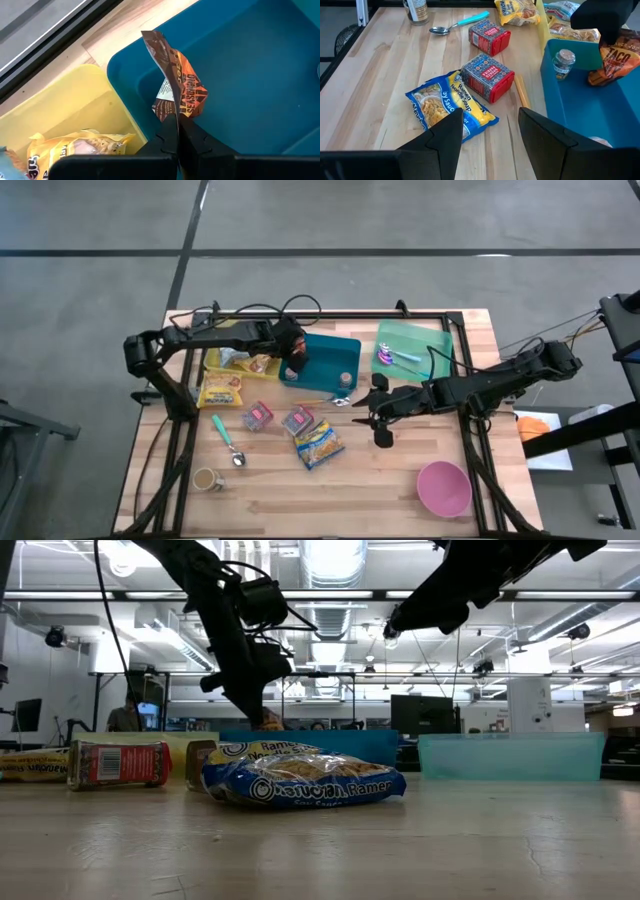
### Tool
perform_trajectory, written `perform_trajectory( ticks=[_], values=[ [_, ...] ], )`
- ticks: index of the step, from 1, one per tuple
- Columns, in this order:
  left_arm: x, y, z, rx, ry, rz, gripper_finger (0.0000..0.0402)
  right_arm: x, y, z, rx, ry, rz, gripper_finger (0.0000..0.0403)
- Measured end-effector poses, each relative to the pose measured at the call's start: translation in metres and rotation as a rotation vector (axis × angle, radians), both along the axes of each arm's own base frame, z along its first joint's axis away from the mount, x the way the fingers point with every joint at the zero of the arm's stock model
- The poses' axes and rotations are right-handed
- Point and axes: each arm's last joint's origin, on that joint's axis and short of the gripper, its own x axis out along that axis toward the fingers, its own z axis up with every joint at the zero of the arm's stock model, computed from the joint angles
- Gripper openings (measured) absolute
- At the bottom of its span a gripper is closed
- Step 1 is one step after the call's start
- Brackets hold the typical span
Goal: Pick & Place Food Item
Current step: Put the orange seasoning pack into the blue bin, then put the gold seasoning bottle into the blue bin
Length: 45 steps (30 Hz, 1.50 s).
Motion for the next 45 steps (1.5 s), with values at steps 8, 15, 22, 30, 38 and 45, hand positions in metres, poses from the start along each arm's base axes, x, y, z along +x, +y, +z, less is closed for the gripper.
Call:
perform_trajectory(
  ticks=[8, 15, 22, 30, 38, 45],
  values=[
    [0.0, -0.004, -0.001, -0.007, 0.015, -0.011, 0.0, -0.001, 0.0, -0.001, -0.003, 0.014, 0.0, 0.0189],
    [0.0, -0.004, -0.001, -0.007, 0.015, -0.012, 0.0002, -0.001, 0.0, -0.002, 0.0, 0.019, -0.003, 0.0189],
    [0.0, -0.004, -0.001, -0.008, 0.015, -0.009, 0.0042, -0.001, 0.0, -0.002, 0.002, 0.019, -0.004, 0.0189],
    [0.001, -0.004, 0.0, -0.007, 0.012, -0.009, 0.0092, -0.001, 0.0, -0.002, 0.003, 0.019, -0.003, 0.0189],
    [0.007, -0.001, 0.016, 0.013, -0.007, -0.033, 0.0126, -0.001, 0.0, -0.002, 0.003, 0.021, -0.002, 0.0189],
    [-0.001, -0.004, 0.034, -0.048, 0.135, -0.036, 0.016, -0.002, 0.0, -0.003, 0.002, 0.031, -0.001, 0.0189]
  ],
)
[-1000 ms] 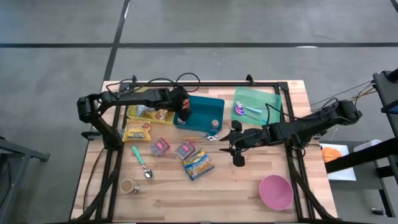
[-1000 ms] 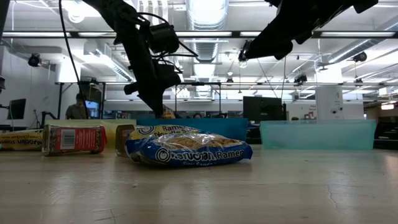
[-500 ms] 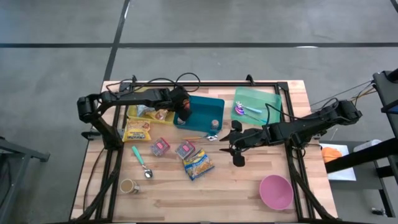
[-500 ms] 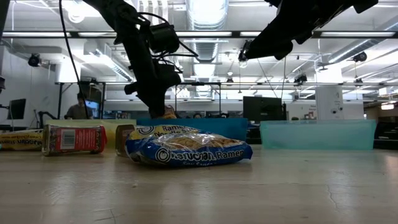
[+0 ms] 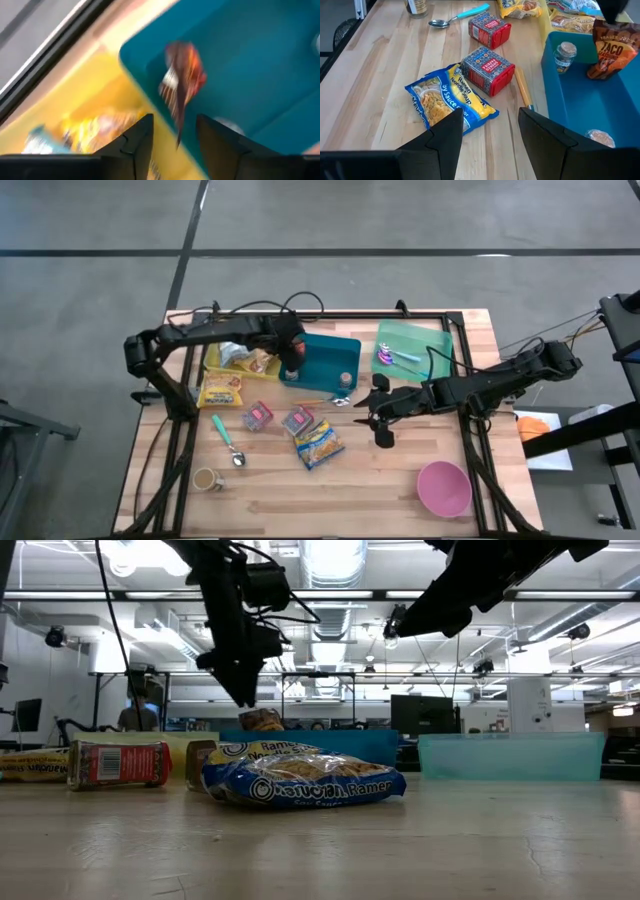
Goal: Pick & Place Food Item
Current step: Put the gold seasoning bottle into the blue bin
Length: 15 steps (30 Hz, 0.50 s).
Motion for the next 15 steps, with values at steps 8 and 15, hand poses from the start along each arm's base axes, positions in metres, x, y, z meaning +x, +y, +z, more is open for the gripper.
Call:
perform_trajectory(
  ticks=[8, 15],
  values=[
    [-0.014, -0.03, 0.017, -0.166, 0.136, -0.024, 0.0187, -0.001, 0.0, -0.002, -0.006, 0.025, 0.0, 0.0189],
    [-0.035, -0.078, 0.044, -0.219, 0.142, -0.028, 0.0189, -0.003, -0.001, -0.004, -0.012, 0.051, 0.0, 0.0189]
  ],
)
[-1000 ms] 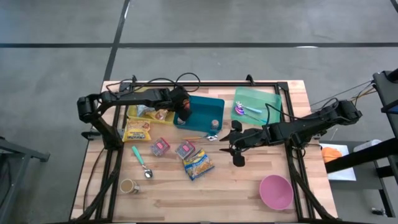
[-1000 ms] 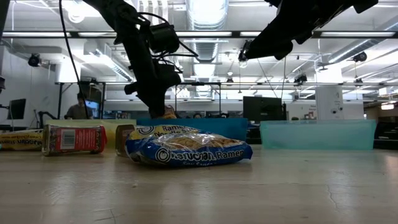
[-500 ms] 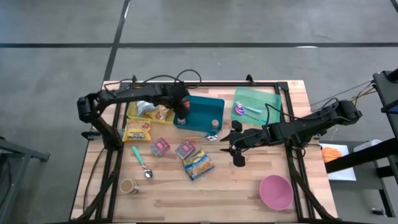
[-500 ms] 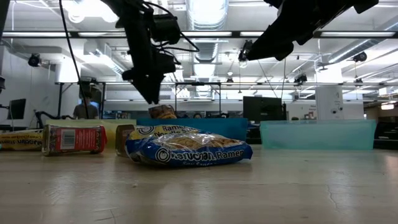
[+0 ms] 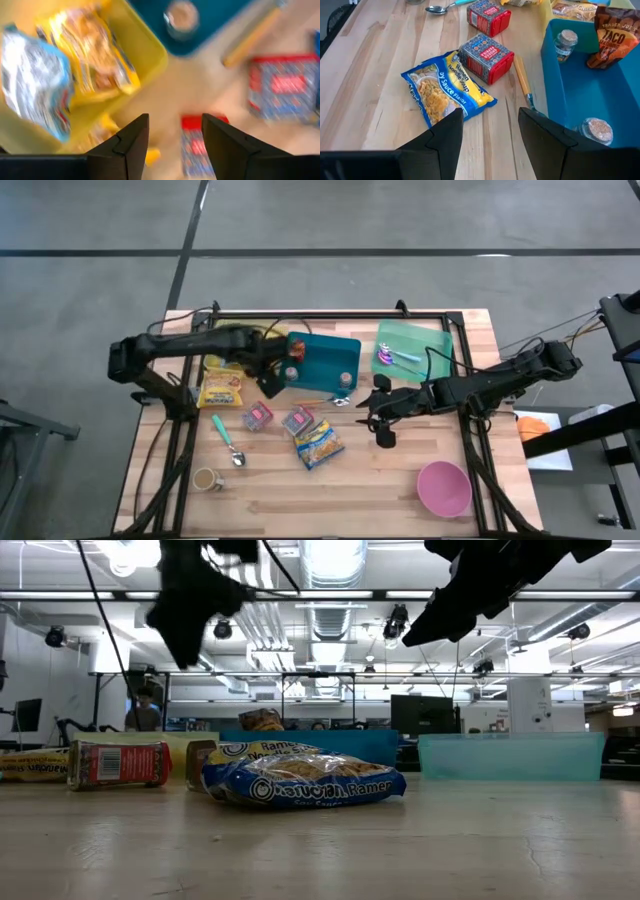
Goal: Pick & Place Food Item
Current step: Put the gold seasoning bottle into the blue bin
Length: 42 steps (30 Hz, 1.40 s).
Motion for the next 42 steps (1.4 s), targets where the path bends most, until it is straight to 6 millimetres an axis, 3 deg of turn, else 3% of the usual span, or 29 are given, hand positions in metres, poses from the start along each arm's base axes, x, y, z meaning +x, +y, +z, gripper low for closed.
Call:
perform_trajectory(
  ticks=[9, 14, 19, 29, 42],
  values=[
    [-0.031, -0.081, 0.025, -0.241, -0.007, -0.004, 0.0189, -0.001, 0.0, -0.001, 0.006, 0.015, -0.007, 0.0189],
    [-0.043, -0.128, 0.025, -0.295, 0.031, -0.134, 0.0189, -0.001, 0.0, -0.002, 0.029, 0.017, -0.022, 0.0189],
    [-0.057, -0.16, 0.025, -0.323, 0.065, -0.258, 0.0189, -0.002, 0.0, -0.004, 0.052, 0.025, -0.038, 0.0189],
    [-0.08, -0.196, 0.025, -0.311, 0.097, -0.198, 0.0189, -0.007, -0.001, -0.015, 0.039, 0.06, -0.035, 0.0189],
    [-0.095, -0.213, 0.02, -0.244, 0.089, -0.057, 0.0189, -0.008, -0.002, -0.017, 0.036, 0.065, -0.036, 0.0189]
  ],
)
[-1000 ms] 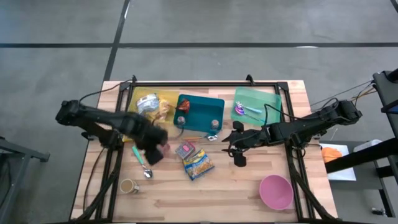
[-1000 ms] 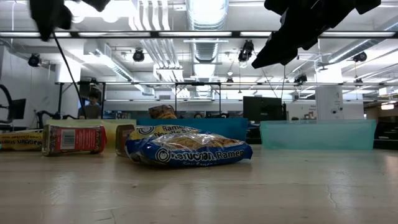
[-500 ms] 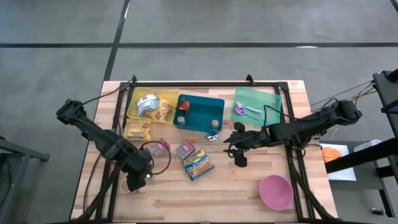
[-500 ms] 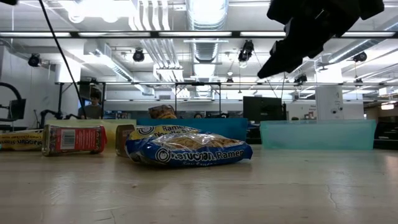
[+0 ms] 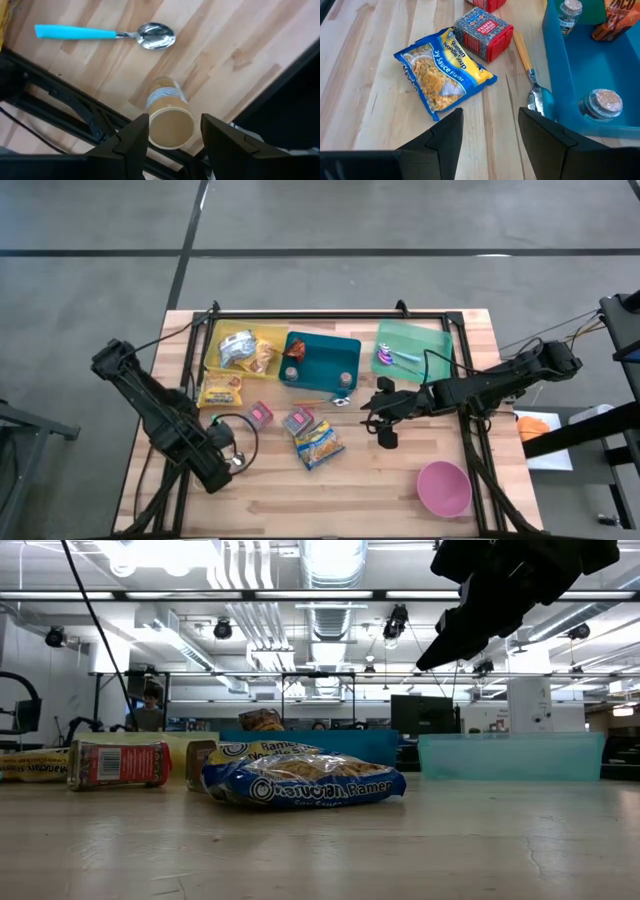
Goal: Pick & Place Food Item
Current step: Put the gold seasoning bottle into the blue bin
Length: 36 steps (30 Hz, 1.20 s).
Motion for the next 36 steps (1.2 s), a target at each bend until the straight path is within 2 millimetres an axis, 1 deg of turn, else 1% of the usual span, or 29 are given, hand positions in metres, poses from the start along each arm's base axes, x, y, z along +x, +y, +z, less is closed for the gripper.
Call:
perform_trajectory(
  ticks=[4, 7, 9, 12, 15, 17, 19, 23, 36],
  values=[
    [0.0, -0.002, -0.012, 0.017, 0.023, 0.032, 0.019, 0.0, 0.0, 0.0, 0.0, 0.0, -0.001, 0.0189],
    [0.0, -0.005, -0.021, -0.009, 0.03, 0.059, 0.0208, 0.0, 0.0, 0.0, 0.005, 0.0, -0.004, 0.0189],
    [0.0, -0.007, -0.027, -0.041, 0.044, 0.056, 0.0232, 0.0, 0.0, 0.0, 0.012, 0.0, -0.01, 0.0189],
    [0.001, -0.01, -0.033, -0.103, 0.064, 0.054, 0.0279, 0.0, 0.0, 0.0, 0.02, -0.001, -0.017, 0.0189],
    [-0.001, -0.012, -0.037, -0.159, 0.141, 0.075, 0.0325, 0.0, 0.0, 0.0, 0.021, -0.001, -0.018, 0.019],
    [-0.003, -0.013, -0.037, -0.181, 0.172, 0.067, 0.0346, 0.0, 0.0, 0.0, 0.021, 0.0, -0.018, 0.019],
    [-0.005, -0.015, -0.037, -0.175, 0.176, 0.053, 0.0359, 0.0, 0.0, 0.0, 0.026, -0.001, -0.022, 0.0189],
    [-0.009, -0.017, -0.037, -0.146, 0.165, 0.046, 0.0366, 0.0, 0.0, 0.0, 0.038, -0.001, -0.032, 0.0189],
    [-0.026, -0.029, -0.038, -0.059, 0.121, 0.084, 0.0367, 0.0, 0.0, 0.0, 0.038, -0.001, -0.032, 0.019]
  ],
)
